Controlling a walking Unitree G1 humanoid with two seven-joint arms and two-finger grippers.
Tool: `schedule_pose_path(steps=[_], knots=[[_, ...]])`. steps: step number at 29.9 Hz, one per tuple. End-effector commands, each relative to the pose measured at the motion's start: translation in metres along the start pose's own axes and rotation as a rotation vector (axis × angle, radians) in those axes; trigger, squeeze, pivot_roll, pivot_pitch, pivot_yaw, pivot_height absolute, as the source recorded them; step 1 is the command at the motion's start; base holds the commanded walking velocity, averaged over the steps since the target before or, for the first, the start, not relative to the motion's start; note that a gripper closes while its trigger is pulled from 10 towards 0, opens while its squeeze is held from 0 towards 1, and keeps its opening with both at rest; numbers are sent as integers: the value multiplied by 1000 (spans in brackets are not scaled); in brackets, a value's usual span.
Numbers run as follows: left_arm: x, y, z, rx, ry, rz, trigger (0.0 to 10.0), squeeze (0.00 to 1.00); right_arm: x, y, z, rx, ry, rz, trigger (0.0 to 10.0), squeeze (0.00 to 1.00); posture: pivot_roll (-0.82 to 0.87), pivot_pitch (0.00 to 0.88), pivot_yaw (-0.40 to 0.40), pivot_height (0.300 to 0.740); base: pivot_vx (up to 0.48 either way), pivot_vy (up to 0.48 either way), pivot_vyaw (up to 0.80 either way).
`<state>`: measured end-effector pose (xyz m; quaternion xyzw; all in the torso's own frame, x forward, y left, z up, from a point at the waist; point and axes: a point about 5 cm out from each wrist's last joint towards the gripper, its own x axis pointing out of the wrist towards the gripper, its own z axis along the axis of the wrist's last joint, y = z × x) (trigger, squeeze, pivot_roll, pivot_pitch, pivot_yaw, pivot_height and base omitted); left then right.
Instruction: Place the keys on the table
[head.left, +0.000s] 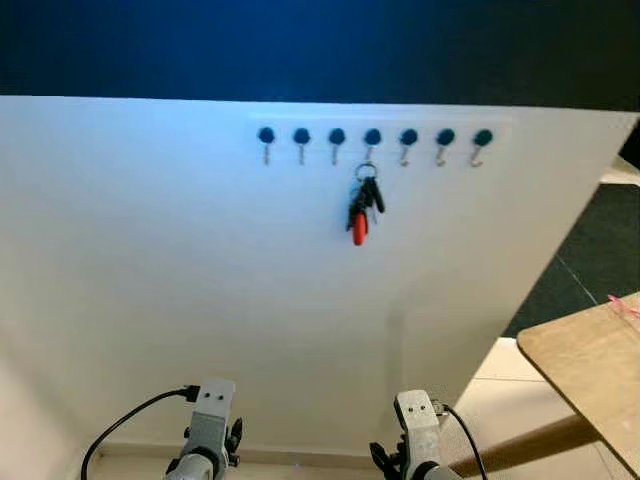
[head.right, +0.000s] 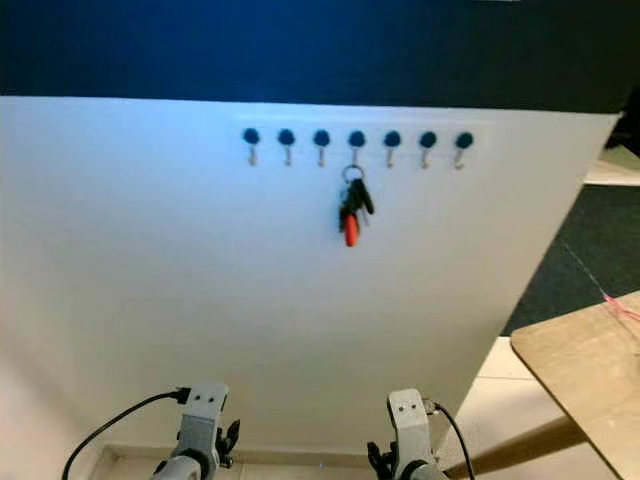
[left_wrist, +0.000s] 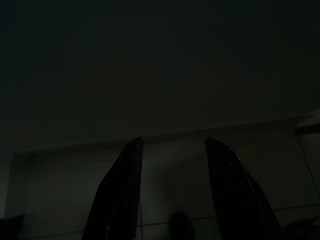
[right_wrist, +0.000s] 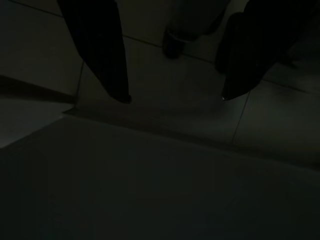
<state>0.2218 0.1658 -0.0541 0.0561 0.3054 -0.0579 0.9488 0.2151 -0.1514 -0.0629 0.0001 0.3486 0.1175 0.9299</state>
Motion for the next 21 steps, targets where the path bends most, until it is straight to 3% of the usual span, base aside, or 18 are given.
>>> schedule_pose_path(steps=[1, 5, 9, 12, 13, 15, 21], knots=[[0, -3, 0, 30, -5, -22, 10000, 0, 1, 3, 4, -6, -32, 14, 10000, 0, 56, 0, -15, 740, 0, 0, 0], [0, -4, 1, 44, -11, -31, 10000, 0, 1, 3, 8, -20, -55, 24, 10000, 0, 58, 0, -17, 740, 0, 0, 0], [1, -6, 6, 69, -45, -68, 10000, 0, 4, 8, 36, -67, -212, 98, 10000, 0, 63, 0, -16, 740, 0, 0, 0], [1, -6, 6, 84, -47, -78, 10000, 0, 4, 8, 42, -67, -243, 112, 10000, 0, 63, 0, -16, 740, 0, -480, 0], [-1, -8, 7, 118, -66, -111, 10000, 0, 5, 13, 59, -96, -331, 167, 10000, 0, 49, 0, -16, 740, 0, -326, 0], [-2, -8, 7, 117, -77, -121, 10000, 0, 4, 14, 64, -112, -361, 188, 10000, 0, 49, 0, -16, 740, 0, -326, 0], [-10, -6, 22, 216, -247, -215, 10000, 0, -2, 24, 100, -182, -572, 291, 10000, 0, 46, 0, -14, 740, 0, 0, 0]])
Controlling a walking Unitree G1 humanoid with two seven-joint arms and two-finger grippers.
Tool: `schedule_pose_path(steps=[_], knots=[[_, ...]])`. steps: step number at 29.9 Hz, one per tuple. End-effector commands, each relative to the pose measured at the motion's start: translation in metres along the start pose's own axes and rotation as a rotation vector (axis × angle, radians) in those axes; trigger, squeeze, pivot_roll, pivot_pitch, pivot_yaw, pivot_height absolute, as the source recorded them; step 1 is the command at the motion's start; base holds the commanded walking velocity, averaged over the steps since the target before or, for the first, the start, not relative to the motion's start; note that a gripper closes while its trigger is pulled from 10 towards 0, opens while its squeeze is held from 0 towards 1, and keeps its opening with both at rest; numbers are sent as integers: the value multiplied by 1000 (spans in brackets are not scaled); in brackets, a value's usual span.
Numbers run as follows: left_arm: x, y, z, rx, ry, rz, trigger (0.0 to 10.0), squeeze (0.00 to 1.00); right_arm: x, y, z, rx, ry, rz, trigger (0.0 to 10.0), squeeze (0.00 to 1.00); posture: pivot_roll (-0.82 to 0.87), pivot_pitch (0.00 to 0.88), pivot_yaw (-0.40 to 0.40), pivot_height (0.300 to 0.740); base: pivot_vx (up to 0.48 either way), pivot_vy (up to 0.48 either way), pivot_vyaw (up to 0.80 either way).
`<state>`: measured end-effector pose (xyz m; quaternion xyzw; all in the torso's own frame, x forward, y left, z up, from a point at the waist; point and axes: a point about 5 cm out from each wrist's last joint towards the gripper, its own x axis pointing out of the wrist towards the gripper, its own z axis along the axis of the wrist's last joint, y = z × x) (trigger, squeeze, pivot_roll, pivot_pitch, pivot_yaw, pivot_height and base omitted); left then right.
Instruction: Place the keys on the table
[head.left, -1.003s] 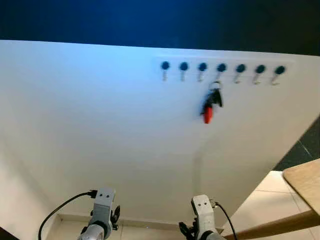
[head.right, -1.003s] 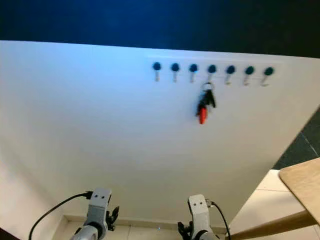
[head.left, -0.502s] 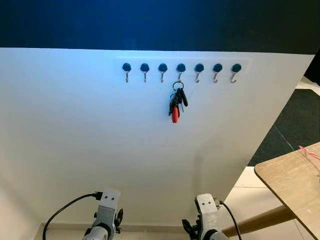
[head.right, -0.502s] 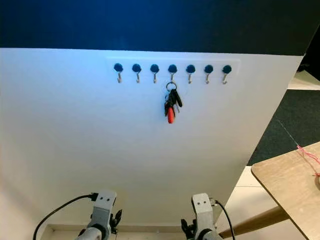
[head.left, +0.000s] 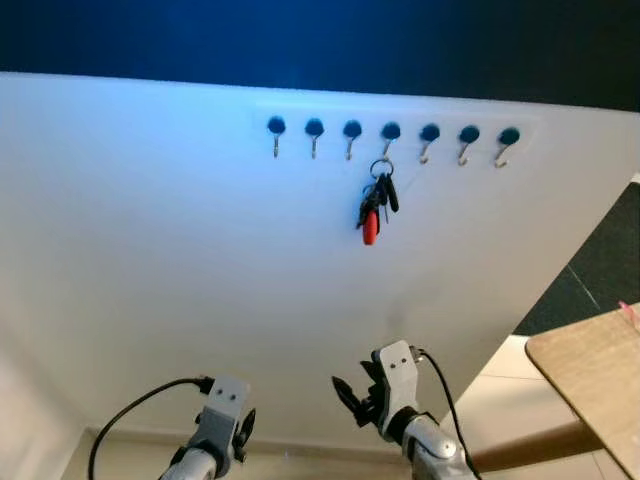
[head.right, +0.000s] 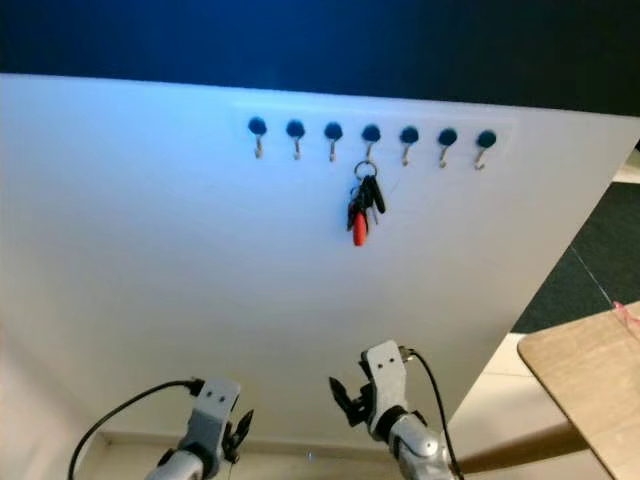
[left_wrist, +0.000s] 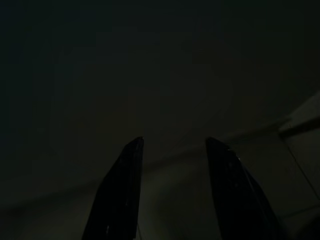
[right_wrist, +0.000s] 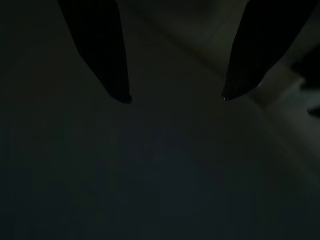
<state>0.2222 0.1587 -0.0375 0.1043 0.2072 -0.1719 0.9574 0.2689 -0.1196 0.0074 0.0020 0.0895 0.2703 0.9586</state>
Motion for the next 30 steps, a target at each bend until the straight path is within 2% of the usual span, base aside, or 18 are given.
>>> schedule_pose_path(steps=[1, 5, 8, 10, 11, 12, 13, 16, 19, 20, 30], knots=[[0, 2, 9, 50, -56, -55, 10000, 0, 3, -2, 15, -33, -93, 17, 10000, 0, 47, 0, -14, 740, 0, 0, 0], [-5, 6, 18, 127, -127, -112, 10000, 0, 10, 1, 41, -89, -233, 55, 10000, 0, 56, 0, -13, 740, 0, 0, 0], [-5, 9, 23, 122, -156, -112, 10000, 0, 12, 3, 47, -101, -271, 65, 10000, 0, 61, 0, -16, 740, 0, 0, 0], [-7, 18, 45, 101, -272, -136, 10000, 0, 14, 7, 67, -151, -380, 90, 10000, 0, 64, 0, -23, 740, 0, 0, 0], [-9, 23, 61, 115, -334, -171, 10000, 0, 13, 8, 79, -218, -452, 89, 10000, 0, 67, 0, -26, 740, 0, 0, 0], [-9, 23, 61, 115, -334, -171, 10000, 0, 13, 8, 79, -218, -452, 89, 10000, 0, 67, 0, -26, 740, 0, 0, 0], [-10, 24, 66, 165, -335, -203, 10000, 0, 12, 7, 84, -270, -484, 78, 10000, 0, 70, 0, -29, 740, 0, 0, 0], [-13, 18, 79, 241, -365, -305, 10000, 0, 5, 3, 97, -338, -577, 14, 10000, 0, 79, 0, -38, 740, 0, 0, 0], [-17, 12, 89, 237, -399, -360, 10000, 0, 0, 1, 106, -353, -633, -7, 10000, 0, 79, 0, -37, 740, 0, 0, 0], [-19, 7, 96, 257, -414, -415, 10000, 0, -5, 1, 116, -356, -695, -33, 10000, 0, 77, 0, -34, 740, 0, 0, 0], [-29, -8, 124, 233, -497, -521, 10000, 0, -18, -3, 152, -371, -858, -113, 10000, 0, 76, 0, -26, 740, 0, 0, 0]])
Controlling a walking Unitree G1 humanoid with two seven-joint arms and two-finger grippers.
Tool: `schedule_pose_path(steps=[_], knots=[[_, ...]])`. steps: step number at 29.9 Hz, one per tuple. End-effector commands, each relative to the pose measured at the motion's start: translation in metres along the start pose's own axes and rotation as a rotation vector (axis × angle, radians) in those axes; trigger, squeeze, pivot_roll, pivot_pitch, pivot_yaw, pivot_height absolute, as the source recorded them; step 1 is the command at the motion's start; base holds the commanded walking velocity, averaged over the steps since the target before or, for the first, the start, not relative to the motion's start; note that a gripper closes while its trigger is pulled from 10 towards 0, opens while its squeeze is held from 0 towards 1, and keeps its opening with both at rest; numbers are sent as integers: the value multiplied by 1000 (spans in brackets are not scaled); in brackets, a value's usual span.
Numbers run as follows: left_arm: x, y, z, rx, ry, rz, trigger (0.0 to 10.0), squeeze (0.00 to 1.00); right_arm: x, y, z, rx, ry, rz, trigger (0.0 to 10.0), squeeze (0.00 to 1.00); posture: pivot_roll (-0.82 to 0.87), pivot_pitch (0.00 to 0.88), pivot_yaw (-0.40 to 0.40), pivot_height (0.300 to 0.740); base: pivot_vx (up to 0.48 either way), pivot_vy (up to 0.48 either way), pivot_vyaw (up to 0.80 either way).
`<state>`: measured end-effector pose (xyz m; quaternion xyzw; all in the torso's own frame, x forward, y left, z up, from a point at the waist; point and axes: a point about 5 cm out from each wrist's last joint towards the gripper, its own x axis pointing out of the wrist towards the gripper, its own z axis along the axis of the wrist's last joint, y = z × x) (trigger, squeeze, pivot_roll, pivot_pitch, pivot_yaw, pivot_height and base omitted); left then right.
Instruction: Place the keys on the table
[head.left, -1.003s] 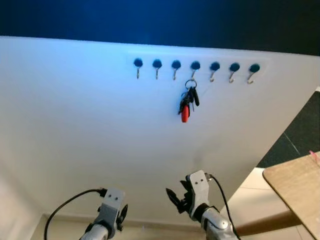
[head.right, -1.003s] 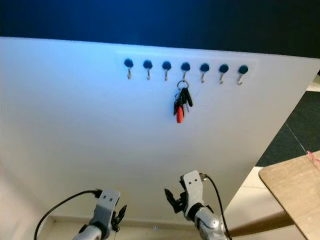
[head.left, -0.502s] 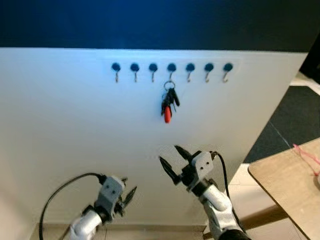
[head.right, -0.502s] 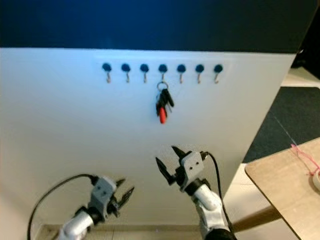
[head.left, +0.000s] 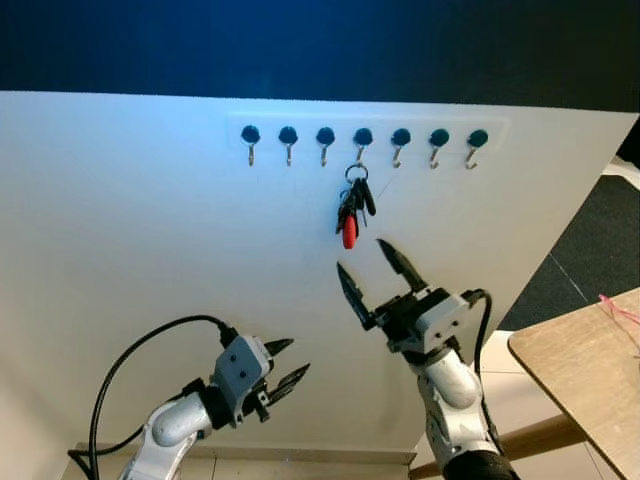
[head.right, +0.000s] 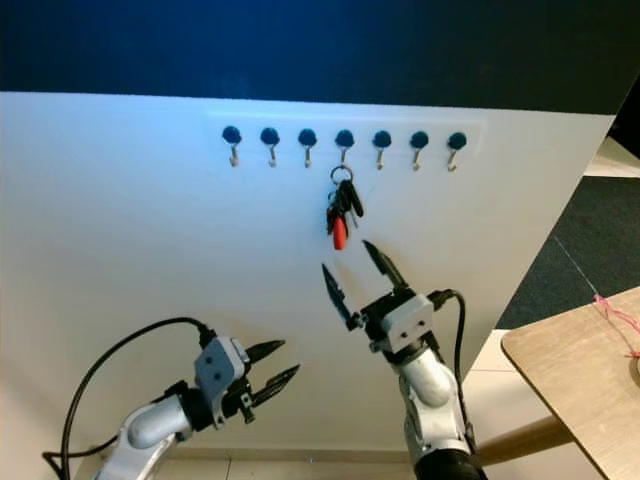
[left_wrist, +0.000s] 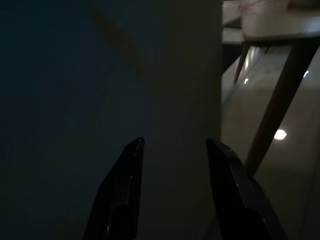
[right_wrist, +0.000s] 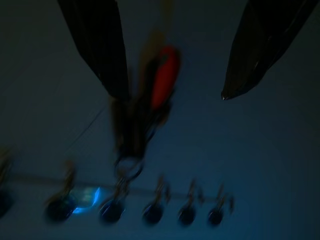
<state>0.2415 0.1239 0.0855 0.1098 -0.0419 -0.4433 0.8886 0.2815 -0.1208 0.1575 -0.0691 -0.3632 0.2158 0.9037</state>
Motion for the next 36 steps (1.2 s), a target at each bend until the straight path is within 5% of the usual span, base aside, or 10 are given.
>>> schedule_pose_path(steps=[1, 10, 11, 12, 15, 18, 19, 20, 21, 36], knots=[[1, -4, 10, -18, -17, -44, 10000, 0, 6, -8, 9, -17, -37, -48, 10000, 0, 76, 0, -26, 740, 0, 0, 0], [10, 7, 37, -5, -138, 82, 10000, 0, 19, -13, 2, 63, 41, -113, 10000, 4, 77, 0, -30, 740, 0, 0, 0], [11, 9, 43, -4, -163, 94, 10000, 0, 20, -12, 1, 92, 50, -116, 10000, 529, 80, 0, -32, 740, 0, 0, 0], [11, 9, 43, -4, -163, 94, 10000, 0, 20, -12, 1, 92, 50, -116, 10000, 529, 80, 0, -32, 740, 0, 0, 0], [13, 13, 55, 6, -203, 107, 10000, 0, 25, -8, 2, 157, 43, -127, 10000, 1000, 81, 0, -34, 740, 0, 0, 0], [13, 15, 59, 14, -205, 109, 10000, 0, 30, -6, 4, 185, 39, -121, 10000, 984, 80, 0, -31, 740, 0, 0, 0], [13, 16, 61, 20, -202, 109, 10000, 0, 35, -3, 5, 200, 41, -102, 10000, 788, 79, 0, -29, 740, 0, 0, 0], [13, 16, 62, 22, -201, 108, 10000, 0, 36, -2, 5, 202, 43, -93, 10000, 788, 79, 0, -29, 740, 0, 0, 0], [14, 16, 61, 30, -193, 101, 10000, 0, 39, 0, 5, 207, 43, -83, 10000, 118, 78, 0, -26, 740, 0, 0, 0], [19, 13, 66, 24, -186, 85, 10000, 0, 54, 0, -3, 198, 133, -98, 10000, 0, 84, 0, -27, 740, 0, 0, 0]])
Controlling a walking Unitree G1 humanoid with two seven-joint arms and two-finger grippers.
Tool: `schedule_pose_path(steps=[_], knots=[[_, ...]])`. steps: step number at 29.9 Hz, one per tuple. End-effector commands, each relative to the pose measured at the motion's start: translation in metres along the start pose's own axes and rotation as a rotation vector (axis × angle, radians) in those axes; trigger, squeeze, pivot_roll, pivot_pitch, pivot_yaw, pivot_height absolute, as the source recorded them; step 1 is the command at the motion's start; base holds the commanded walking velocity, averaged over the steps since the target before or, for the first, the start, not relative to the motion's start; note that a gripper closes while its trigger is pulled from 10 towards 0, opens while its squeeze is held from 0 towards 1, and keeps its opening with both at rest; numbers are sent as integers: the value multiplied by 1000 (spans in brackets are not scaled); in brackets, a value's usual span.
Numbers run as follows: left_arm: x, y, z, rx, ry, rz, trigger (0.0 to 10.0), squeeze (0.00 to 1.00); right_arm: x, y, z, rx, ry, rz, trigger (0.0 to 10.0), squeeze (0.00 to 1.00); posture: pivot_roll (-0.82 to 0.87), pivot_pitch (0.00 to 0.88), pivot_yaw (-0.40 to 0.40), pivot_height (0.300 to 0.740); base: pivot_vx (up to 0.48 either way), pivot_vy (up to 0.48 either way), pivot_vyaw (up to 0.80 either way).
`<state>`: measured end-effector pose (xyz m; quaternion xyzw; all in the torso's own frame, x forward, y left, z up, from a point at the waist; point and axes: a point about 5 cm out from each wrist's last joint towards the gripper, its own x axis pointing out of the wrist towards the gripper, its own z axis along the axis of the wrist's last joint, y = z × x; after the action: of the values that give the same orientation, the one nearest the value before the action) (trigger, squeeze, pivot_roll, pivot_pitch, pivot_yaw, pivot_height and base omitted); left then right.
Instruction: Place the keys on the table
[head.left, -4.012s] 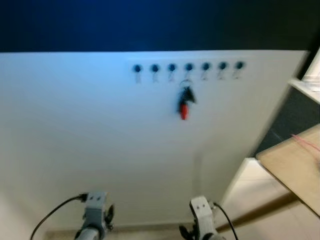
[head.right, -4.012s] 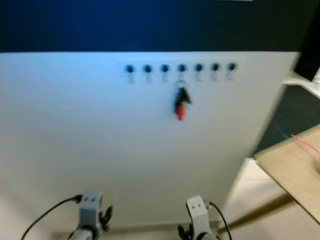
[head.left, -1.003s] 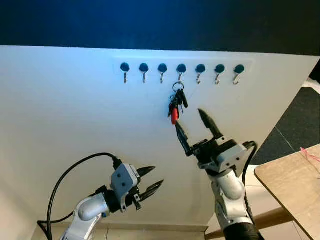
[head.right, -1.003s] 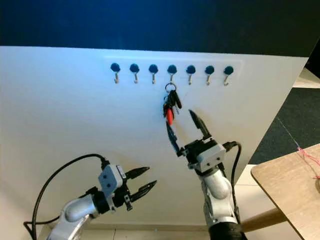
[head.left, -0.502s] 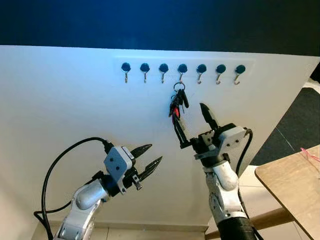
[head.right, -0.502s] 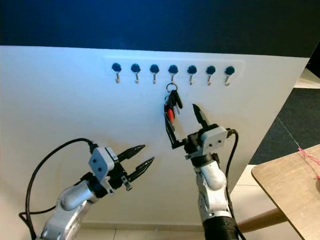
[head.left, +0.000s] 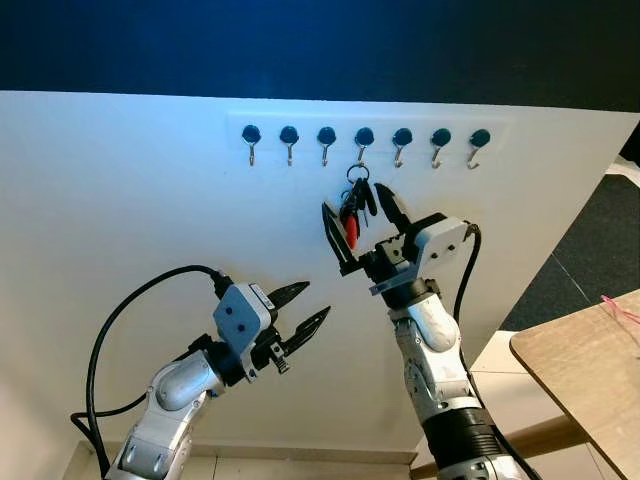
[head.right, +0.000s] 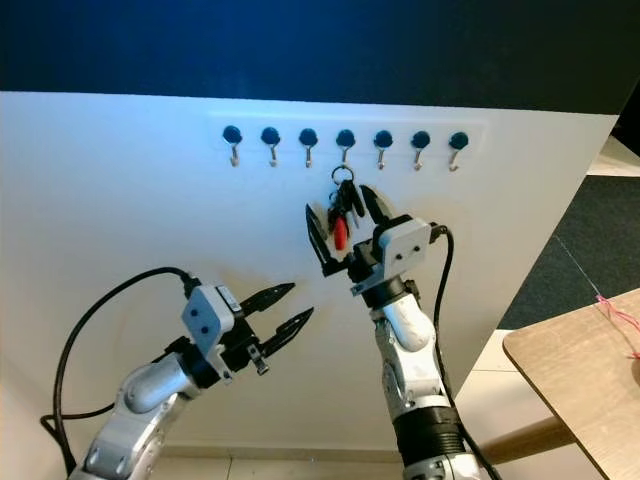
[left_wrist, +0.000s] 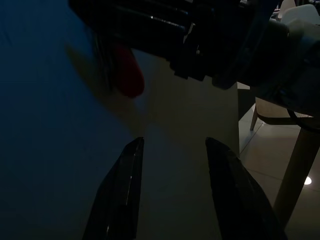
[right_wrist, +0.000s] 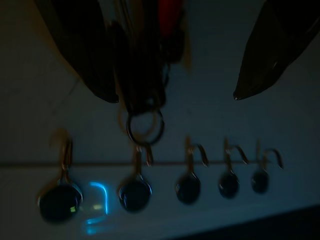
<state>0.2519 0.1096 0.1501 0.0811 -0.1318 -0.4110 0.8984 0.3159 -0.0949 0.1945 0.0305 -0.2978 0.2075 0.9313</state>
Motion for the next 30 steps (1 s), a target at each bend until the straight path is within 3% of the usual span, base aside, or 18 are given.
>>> schedule_pose_path(steps=[1, 6, 15, 26, 28, 29, 30], knots=[[3, -2, 2, -4, -8, -3, 10000, 0, -3, -3, -6, -31, 45, -22, 10000, 0, 84, 0, -26, 740, 0, 0, 0], [3, -1, 2, -3, -4, -4, 10000, 0, -6, -6, -8, -82, 65, -44, 10000, 0, 81, 0, -25, 740, 0, 0, 0], [4, -2, 2, -1, 4, -13, 10000, 0, -10, -6, -14, -74, 114, -63, 10000, 0, 75, 0, -28, 740, 0, 0, 0], [7, -7, 4, 3, -5, -36, 10000, 0, -11, 9, -32, 12, 219, -28, 10000, 0, 76, 0, -35, 740, 0, 0, 0], [7, -8, 4, 4, -5, -37, 10000, 0, -11, 11, -32, 25, 221, -23, 8392, 0, 73, 0, -35, 740, 0, 0, 0], [7, -8, 4, 3, -5, -38, 10000, 0, -11, 12, -32, 29, 223, -20, 4706, 0, 73, 0, -35, 740, 0, 0, 0], [7, -9, 4, 4, -4, -39, 10000, 0, -11, 13, -33, 32, 226, -18, 78, 0, 72, 0, -35, 740, 0, 0, 0]])
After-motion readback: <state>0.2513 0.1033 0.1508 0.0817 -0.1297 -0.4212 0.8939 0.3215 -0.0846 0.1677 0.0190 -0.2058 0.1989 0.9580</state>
